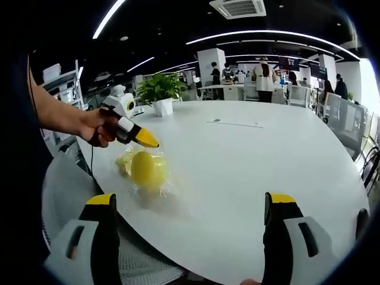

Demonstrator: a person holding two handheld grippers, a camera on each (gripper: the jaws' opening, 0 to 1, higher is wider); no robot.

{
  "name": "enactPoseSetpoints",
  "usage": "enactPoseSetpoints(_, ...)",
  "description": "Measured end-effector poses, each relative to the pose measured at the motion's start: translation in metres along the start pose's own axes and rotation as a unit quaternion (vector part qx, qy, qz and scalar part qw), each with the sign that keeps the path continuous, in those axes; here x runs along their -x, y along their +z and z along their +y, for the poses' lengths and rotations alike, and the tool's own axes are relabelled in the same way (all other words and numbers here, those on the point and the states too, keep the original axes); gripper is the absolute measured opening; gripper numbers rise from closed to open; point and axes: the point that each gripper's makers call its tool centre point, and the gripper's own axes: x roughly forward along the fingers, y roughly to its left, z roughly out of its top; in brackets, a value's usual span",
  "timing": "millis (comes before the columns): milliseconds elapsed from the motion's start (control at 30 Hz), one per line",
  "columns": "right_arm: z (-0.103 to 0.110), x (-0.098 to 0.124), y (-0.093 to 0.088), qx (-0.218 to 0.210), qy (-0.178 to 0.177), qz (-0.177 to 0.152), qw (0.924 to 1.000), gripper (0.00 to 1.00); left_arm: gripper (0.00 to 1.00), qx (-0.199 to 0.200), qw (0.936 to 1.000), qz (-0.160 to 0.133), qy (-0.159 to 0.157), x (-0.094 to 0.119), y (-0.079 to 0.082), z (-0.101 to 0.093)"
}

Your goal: Compare the silicone blocks by pressing each to a similar depth, holding the contact briefly, and releasing to observe deformation and rebound differences across the visible hardness samples.

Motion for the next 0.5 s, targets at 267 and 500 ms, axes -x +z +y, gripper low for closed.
enactPoseSetpoints(267, -0.001, 0.002, 0.003, 0.004, -0.001, -0.002, 1.0000, 0.96, 0.00, -0.034, 0.9993, -0.010, -0.010, 0.007, 0.015, -0.012)
enactPoseSetpoints(500, -0.003, 0.003, 0.010, 0.007, -0.005, -0.009, 0.9999, 0.96, 0.00, -0.063, 0.9977, -0.024, -0.013, 0.018, 0.035, -0.024)
